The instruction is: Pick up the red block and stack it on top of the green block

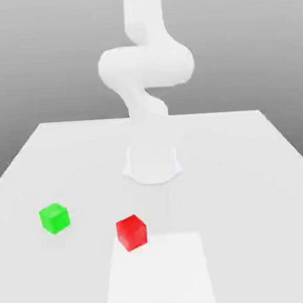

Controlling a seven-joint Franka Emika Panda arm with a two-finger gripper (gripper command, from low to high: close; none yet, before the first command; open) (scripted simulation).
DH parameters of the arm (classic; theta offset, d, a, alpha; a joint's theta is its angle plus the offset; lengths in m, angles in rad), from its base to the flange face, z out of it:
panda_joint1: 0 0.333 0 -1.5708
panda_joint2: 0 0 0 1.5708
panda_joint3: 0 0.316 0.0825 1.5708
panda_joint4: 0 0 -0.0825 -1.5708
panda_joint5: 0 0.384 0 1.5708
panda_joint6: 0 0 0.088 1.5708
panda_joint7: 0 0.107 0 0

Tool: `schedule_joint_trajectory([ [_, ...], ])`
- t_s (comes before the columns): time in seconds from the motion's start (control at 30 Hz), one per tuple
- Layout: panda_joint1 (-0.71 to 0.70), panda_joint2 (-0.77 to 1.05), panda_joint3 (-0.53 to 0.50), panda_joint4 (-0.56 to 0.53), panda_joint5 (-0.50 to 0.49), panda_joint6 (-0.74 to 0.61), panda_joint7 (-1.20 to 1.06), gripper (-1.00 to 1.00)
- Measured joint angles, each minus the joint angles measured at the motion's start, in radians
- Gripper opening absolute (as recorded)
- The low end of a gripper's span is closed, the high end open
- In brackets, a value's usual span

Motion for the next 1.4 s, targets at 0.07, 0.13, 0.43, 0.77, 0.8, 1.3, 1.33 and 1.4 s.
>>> schedule_joint_trajectory([
  [0.07, -0.024, 0.061, -0.002, -0.062, 0.019, 0.048, 0.06, 0.0],
  [0.13, -0.045, 0.121, 0.0, -0.123, 0.034, 0.095, 0.12, 0.0],
  [0.43, -0.154, 0.405, 0.061, -0.405, 0.077, 0.319, 0.431, 0.0],
  [0.77, -0.24, 0.717, 0.102, -0.581, 0.002, 0.578, 0.723, 0.0],
  [0.8, -0.241, 0.746, 0.099, -0.577, -0.009, 0.603, 0.73, 0.0],
  [1.3, -0.194, 0.862, 0.043, -0.563, -0.051, 0.706, 0.762, -1.0],
  [1.33, -0.198, 0.835, 0.05, -0.566, -0.037, 0.682, 0.752, -1.0],
  [1.4, -0.197, 0.777, 0.056, -0.573, -0.018, 0.632, 0.738, -1.0],
])
